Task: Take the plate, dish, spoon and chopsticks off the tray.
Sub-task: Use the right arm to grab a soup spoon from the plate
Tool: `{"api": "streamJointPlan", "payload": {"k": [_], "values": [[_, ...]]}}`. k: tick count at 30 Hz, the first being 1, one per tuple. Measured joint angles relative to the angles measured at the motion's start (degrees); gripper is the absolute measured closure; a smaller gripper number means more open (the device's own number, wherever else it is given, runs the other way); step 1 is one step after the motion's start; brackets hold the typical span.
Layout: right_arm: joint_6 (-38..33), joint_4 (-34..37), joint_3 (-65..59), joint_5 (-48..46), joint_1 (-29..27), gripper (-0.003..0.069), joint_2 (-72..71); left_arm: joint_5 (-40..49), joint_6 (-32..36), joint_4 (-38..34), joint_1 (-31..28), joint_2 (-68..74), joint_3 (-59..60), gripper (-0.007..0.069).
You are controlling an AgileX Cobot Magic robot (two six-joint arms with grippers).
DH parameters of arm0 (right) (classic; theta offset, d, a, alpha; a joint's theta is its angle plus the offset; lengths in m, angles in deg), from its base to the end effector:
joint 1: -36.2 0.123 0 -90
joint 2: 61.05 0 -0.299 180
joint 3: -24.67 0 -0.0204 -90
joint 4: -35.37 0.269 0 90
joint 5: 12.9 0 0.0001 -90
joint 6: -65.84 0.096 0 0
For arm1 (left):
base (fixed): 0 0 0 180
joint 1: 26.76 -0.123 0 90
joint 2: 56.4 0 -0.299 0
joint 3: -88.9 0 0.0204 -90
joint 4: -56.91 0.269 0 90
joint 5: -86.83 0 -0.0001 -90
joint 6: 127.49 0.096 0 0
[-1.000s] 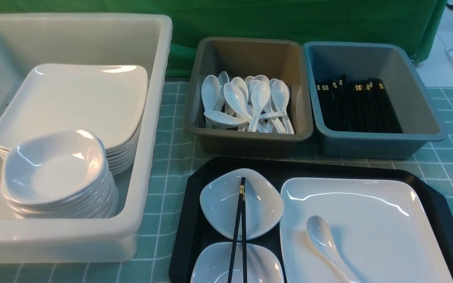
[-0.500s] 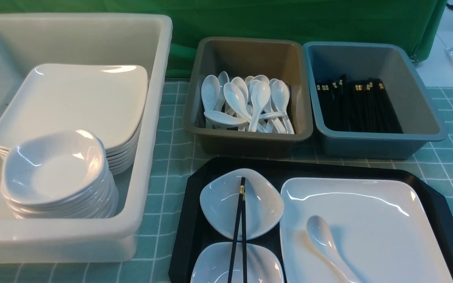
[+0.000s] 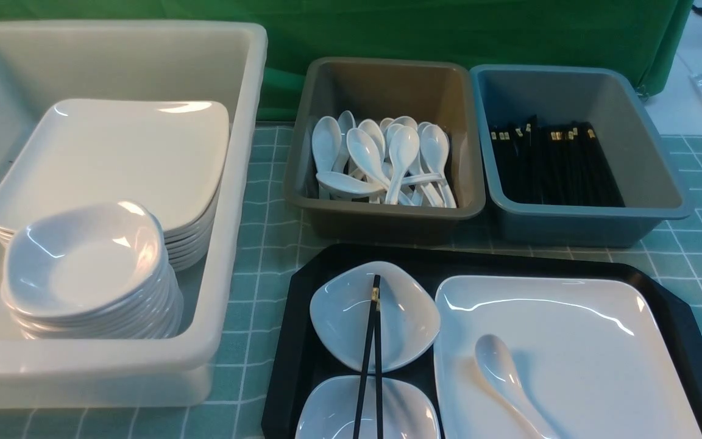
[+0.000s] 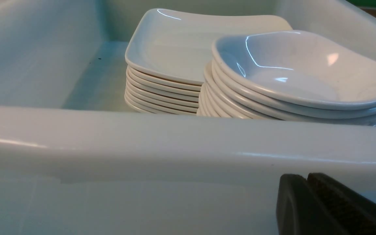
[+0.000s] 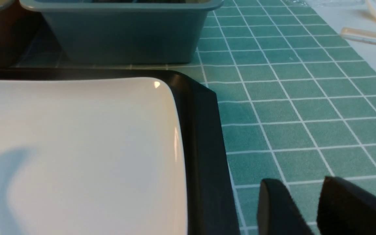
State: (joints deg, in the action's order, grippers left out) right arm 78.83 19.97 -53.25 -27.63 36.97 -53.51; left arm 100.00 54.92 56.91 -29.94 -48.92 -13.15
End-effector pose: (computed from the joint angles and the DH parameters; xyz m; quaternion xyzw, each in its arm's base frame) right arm 0.0646 -0.0056 0.1877 0.0038 0.7641 -0.0323 0.6442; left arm 0.0649 0.0036 0.1892 -0.0051 0.7581 0.0318 0.6513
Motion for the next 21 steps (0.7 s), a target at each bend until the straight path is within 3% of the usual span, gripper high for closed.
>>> {"api": "streamJointPlan", "payload": {"k": [4, 7, 9, 12, 19, 21], "values": [[0.8, 0.2, 0.0, 2.9, 0.0, 0.0418, 0.0, 0.0, 0.0, 0.0, 0.0, 0.0, 0.0, 0.0607], [11.0, 2.5, 0.0, 11.8, 0.0, 0.0418, 0.0, -0.4, -0.3, 0.0, 0.0, 0.0, 0.0, 0.0607], [20.4, 3.3, 0.0, 19.1, 0.0, 0.0418, 0.0, -2.7, -3.2, -4.7, 0.0, 0.0, 0.0, 0.0607], [28.7, 3.8, 0.0, 25.5, 0.0, 0.0418, 0.0, -7.3, -7.4, -12.9, 0.0, 0.0, 0.0, 0.0607], [31.2, 3.9, 0.0, 27.5, 0.0, 0.0421, 0.0, -19.5, -9.1, -17.0, 0.0, 0.0, 0.0, 0.0607], [33.2, 4.0, 0.0, 28.1, 0.0, 0.0438, 0.0, -26.1, -13.3, -17.1, 0.0, 0.0, 0.0, 0.0607]]}}
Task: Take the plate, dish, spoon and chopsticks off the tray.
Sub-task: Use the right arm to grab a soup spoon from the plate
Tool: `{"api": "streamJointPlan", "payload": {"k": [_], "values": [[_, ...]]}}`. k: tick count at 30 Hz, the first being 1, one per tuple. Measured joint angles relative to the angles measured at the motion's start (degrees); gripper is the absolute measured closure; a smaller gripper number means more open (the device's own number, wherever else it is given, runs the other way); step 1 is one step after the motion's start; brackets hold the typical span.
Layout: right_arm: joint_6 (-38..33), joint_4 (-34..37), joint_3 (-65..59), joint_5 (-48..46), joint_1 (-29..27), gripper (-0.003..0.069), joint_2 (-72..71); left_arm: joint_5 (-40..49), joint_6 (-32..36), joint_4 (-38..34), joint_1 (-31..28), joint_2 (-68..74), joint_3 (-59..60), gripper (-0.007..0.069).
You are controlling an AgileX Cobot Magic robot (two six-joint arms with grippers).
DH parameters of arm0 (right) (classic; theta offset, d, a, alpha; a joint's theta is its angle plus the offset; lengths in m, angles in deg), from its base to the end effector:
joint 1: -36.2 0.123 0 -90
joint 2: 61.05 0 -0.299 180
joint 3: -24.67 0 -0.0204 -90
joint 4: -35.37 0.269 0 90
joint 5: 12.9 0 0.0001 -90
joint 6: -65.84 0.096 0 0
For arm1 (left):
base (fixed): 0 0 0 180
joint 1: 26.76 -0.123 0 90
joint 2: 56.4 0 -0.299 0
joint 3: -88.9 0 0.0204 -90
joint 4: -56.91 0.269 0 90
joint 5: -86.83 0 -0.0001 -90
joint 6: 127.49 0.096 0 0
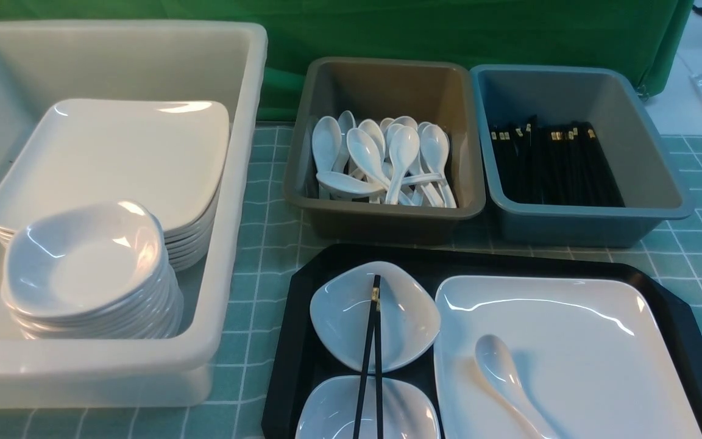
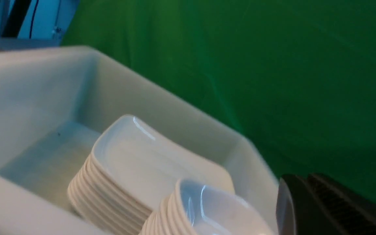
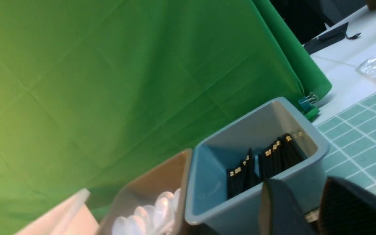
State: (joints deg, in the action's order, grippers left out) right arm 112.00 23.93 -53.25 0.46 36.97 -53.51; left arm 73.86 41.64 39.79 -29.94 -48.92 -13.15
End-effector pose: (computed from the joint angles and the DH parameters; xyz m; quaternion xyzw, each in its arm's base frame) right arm 0.0615 0.0052 0.2328 0.1561 0.5694 0.2608 0.7638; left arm 0.0613 0.0097 0.2316 -0.1833 0.5663 -0.1505 0.7893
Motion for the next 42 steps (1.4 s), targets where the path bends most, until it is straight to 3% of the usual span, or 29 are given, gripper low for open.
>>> {"api": "streamJointPlan", "payload": {"k": [4, 7, 9, 14, 15, 16, 17, 19, 22, 24, 27, 31, 35, 37, 40, 42], "values": [[2.5, -2.5, 1.7, 3.6, 0.5, 0.0497, 0.0, -13.2, -8.8, 1.3, 0.0, 0.0, 0.0, 0.0607], [2.9, -5.5, 9.2, -2.7, 2.6, 0.0594, 2.5, -12.8, -11.3, 2.9, 0.0, 0.2, -3.7, 0.0607], [-1.5, -6.3, 19.2, -13.9, 7.1, 0.0633, 8.3, -2.6, -13.2, 8.2, 0.0, 2.8, -11.8, 0.0607], [-16.2, -5.0, 32.8, -36.2, 17.1, 0.0637, 23.0, 19.9, -12.3, 12.9, 0.0, 11.9, -27.3, 0.0607], [-20.0, -4.8, 37.2, -44.8, 21.8, 0.0637, 29.6, 30.1, -9.1, 12.6, 0.0, 17.0, -32.8, 0.0607], [-20.0, -4.8, 37.7, -44.8, 21.8, 0.0637, 29.6, 31.4, -8.6, 12.6, 0.0, 17.7, -32.8, 0.0607], [-21.9, -4.8, 40.5, -51.1, 26.4, 0.0637, 35.5, 40.3, -3.9, 11.5, 0.0, 22.3, -37.2, 0.0607], [-23.0, -4.9, 42.6, -56.3, 30.1, 0.0636, 41.8, 51.3, 3.0, 9.2, 0.0, 28.1, -42.3, 0.0607], [-24.9, -5.0, 44.7, -59.2, 36.7, 0.0627, 52.4, 66.4, 11.6, 5.3, 0.0, 36.9, -46.5, 0.0607], [-26.1, -4.9, 45.2, -58.4, 40.0, 0.0624, 60.3, 71.4, 15.0, 3.2, 0.0, 40.4, -47.0, 0.0607], [-26.7, -3.9, 45.2, -57.0, 40.7, 0.0624, 66.8, 75.8, 16.9, 2.3, 0.0, 43.3, -47.1, 0.0607], [-33.5, 3.1, 45.9, -55.2, 37.5, 0.0642, 74.5, 77.7, 18.1, 1.9, 0.3, 43.9, -47.0, 0.0617], [-51.0, 19.1, 50.1, -57.8, 27.6, 0.0643, 80.9, 77.8, 19.9, -2.1, 5.6, 43.9, -45.8, 0.0623], [-55.2, 22.9, 52.4, -59.3, 24.1, 0.064, 82.9, 78.0, 19.9, -1.8, 9.0, 43.9, -45.3, 0.0624], [-57.2, 24.2, 53.7, -59.9, 22.7, 0.0589, 84.5, 78.7, 16.7, 1.1, 14.4, 43.9, -45.2, 0.0624], [-57.8, 24.6, 53.8, -59.8, 23.8, 0.0477, 85.6, 79.0, 12.9, 4.8, 17.9, 43.9, -45.2, 0.0624]]}}
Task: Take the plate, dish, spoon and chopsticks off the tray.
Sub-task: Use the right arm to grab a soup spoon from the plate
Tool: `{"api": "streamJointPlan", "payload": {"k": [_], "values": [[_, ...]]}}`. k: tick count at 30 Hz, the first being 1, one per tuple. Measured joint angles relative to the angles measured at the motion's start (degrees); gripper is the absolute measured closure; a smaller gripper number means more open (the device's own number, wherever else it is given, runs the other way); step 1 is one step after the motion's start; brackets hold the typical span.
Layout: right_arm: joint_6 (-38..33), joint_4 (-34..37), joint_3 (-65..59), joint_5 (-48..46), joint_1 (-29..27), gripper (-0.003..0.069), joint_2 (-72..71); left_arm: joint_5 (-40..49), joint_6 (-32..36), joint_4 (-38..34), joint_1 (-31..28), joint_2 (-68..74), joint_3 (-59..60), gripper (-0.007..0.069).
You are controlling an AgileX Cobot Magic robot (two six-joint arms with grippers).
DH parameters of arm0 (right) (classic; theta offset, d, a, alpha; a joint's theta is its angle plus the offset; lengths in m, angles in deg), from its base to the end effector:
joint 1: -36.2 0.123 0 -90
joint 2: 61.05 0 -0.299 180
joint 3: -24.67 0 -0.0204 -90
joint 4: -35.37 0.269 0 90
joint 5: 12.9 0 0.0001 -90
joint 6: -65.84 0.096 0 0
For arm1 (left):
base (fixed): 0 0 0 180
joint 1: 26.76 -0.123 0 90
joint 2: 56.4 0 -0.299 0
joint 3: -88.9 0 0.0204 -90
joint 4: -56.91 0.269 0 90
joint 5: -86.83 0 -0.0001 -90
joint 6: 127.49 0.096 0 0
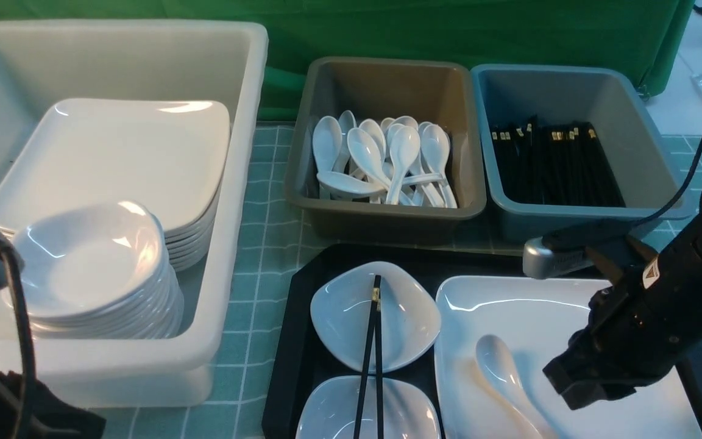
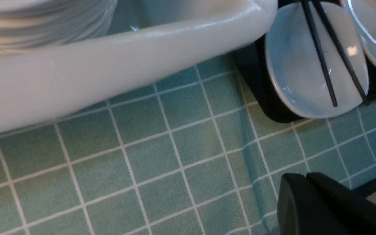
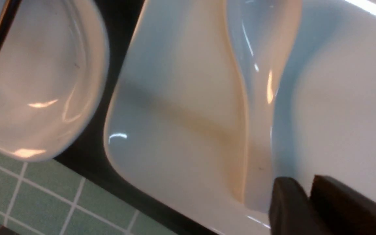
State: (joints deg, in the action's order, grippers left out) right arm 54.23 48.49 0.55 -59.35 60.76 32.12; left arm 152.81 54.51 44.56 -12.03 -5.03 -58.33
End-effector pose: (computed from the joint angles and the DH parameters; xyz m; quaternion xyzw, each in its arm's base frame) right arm 0.2595 0.1360 0.2258 -0.2424 0.9554 0.1083 0.1291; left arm 0.1175 -0.0503 0.3231 0.1230 0.9528 -0.1340 0.2430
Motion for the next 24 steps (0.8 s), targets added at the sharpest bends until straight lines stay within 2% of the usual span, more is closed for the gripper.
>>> {"api": "streamJointPlan", "payload": {"k": [4, 8, 11, 14, 17, 18, 19, 24], "values": [[0.3, -3.3, 0.0, 3.5, 4.0, 0.0235, 3.0, 0.2, -4.9, 4.0, 5.2, 0.8, 0.1, 0.0624], [2.7, -5.5, 0.0, 7.9, 5.2, 0.0151, 6.9, 0.1, -5.9, 4.7, 6.9, 2.3, 0.0, 0.0624], [3.4, -6.0, 0.0, 9.2, 5.3, 0.0138, 10.0, -0.7, -6.1, 5.0, 6.9, 3.1, 0.0, 0.0624], [3.4, -6.3, 0.0, 9.4, 5.4, 0.0167, 12.5, -2.2, -6.5, 5.2, 6.9, 3.5, 0.0, 0.0624], [3.4, -6.9, 0.6, 9.0, 5.4, 0.0327, 13.1, -4.1, -6.5, 5.2, 6.9, 3.5, 0.0, 0.0624], [3.4, -6.9, 0.6, 8.8, 5.6, 0.0429, 13.1, -4.6, -6.5, 5.2, 6.9, 3.5, 0.0, 0.0624], [3.5, -6.8, 0.6, 8.5, 5.9, 0.0497, 13.0, -5.0, -6.5, 5.2, 6.9, 3.5, 0.0, 0.0624], [5.3, -6.2, 3.2, 6.7, 6.2, 0.0483, 9.1, -5.3, -6.5, 5.2, 6.9, 3.5, 0.0, 0.0624]]}}
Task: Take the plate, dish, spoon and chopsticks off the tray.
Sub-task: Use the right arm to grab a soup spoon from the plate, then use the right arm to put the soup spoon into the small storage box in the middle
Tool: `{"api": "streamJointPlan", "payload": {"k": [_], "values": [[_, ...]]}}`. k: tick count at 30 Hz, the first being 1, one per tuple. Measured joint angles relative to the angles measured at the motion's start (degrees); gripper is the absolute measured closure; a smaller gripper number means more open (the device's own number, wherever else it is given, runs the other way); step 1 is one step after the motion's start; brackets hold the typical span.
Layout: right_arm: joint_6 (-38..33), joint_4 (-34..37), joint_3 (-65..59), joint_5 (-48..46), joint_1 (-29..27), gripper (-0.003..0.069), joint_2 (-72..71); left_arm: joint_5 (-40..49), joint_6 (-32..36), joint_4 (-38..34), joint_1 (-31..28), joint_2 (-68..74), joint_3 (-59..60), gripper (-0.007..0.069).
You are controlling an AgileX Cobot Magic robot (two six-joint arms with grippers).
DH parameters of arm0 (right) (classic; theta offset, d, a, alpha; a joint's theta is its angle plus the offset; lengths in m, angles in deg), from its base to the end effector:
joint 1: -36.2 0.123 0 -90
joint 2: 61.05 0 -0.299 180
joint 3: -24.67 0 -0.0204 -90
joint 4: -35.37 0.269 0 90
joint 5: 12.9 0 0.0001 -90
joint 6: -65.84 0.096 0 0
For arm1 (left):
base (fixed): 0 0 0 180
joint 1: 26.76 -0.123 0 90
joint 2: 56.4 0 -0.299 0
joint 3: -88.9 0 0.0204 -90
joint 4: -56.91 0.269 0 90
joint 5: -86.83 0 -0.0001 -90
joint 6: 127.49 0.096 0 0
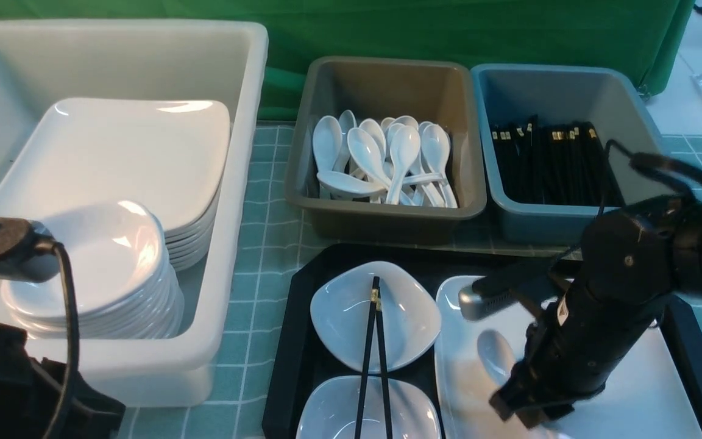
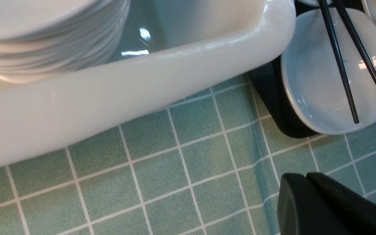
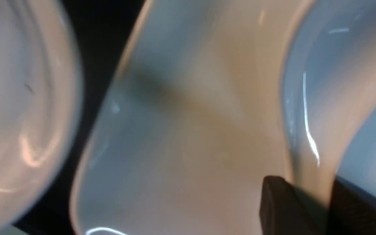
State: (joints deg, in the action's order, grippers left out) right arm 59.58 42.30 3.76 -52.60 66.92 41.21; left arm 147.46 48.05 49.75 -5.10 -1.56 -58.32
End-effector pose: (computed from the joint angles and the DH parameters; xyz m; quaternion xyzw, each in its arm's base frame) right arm 0.2784 0.1741 0.1937 -0.2749 0.9488 0.0756 0.1357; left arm 0.1320 -0.0636 0.3180 0.1291 0.9514 -0.1208 0.2522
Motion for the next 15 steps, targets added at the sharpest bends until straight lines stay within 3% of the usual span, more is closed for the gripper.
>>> {"api": "streamJointPlan", "payload": {"k": [8, 15], "values": [[0.4, 0.0, 18.2, -0.2, -0.4, 0.0483, -1.7, -0.2, 0.0, 0.0, 0.0, 0.0, 0.0, 0.0624], [1.1, 0.1, 45.6, 0.5, -2.9, 0.0483, 15.2, -0.2, 0.0, 0.0, 0.0, 0.0, 0.0, 0.0624]]}}
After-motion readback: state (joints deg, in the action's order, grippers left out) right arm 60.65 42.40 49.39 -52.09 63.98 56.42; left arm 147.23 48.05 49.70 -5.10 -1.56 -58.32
